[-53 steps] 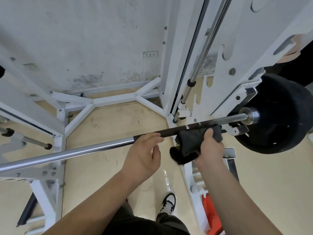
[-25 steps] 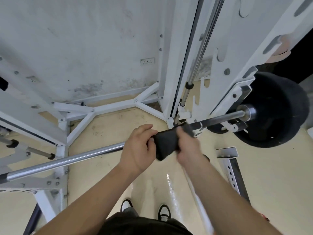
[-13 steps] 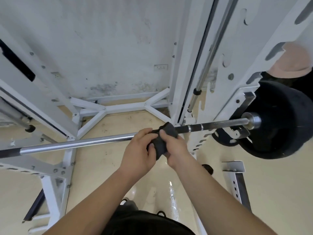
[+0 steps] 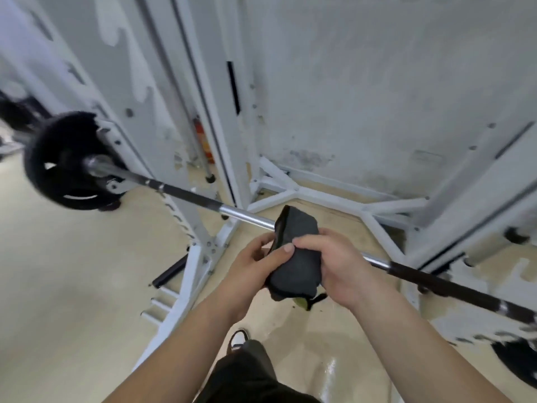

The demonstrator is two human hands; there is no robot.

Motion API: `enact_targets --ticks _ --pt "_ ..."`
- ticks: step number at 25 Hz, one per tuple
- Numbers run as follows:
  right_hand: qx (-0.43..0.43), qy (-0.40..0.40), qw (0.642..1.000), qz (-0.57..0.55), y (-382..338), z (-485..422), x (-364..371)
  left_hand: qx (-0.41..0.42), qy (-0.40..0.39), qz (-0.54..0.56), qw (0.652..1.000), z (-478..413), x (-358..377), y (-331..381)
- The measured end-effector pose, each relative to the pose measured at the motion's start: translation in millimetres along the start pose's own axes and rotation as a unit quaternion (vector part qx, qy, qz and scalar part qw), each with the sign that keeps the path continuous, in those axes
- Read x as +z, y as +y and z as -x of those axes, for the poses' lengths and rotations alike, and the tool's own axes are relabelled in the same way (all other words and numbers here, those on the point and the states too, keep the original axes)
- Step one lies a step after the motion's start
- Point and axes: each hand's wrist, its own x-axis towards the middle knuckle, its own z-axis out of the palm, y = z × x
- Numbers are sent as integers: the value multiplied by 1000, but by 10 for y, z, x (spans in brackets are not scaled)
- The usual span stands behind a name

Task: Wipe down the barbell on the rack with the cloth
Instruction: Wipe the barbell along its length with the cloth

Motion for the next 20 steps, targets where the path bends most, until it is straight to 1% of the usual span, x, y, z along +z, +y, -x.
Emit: enact_targets --ticks 3,6,8,10,12,14,15,16,17,18,19,20 --pt "-7 -53 997 59 -127 -326 537 25 33 -48 998 -52 -661 103" --pt "9 -67 994 88 -214 -750 1113 37 63 -60 996 -250 -1281 280" --pt "10 -36 990 135 -248 -1085 1454 37 72 -68 994 -456 -1719 435" --pt "-5 21 984 175 -308 -1385 1751 43 89 -87 991 -675 -2116 592" --pt "-48 88 979 177 -420 -1632 1933 66 104 -116 986 -922 -2387 746" --pt "-105 98 971 190 -492 -1756 2073 89 112 -143 979 -1159 -2529 852" --pt "-134 98 954 250 -477 -1828 2125 104 102 -172 974 -1279 -2592 863" --pt "-150 98 917 356 -410 -1892 2156 134 97 -256 953 -1374 -2668 831" --pt "-152 95 864 470 -298 -1967 2174 185 100 -382 900 -1480 -2776 756" --pt "-145 90 807 565 -182 -2031 2195 229 100 -492 834 -1577 -2901 679" --pt "-133 88 762 628 -92 -2079 2210 260 98 -561 780 -1643 -3030 637" --pt "-123 92 731 664 -42 -2139 2220 269 93 -597 750 -1728 -3163 641"
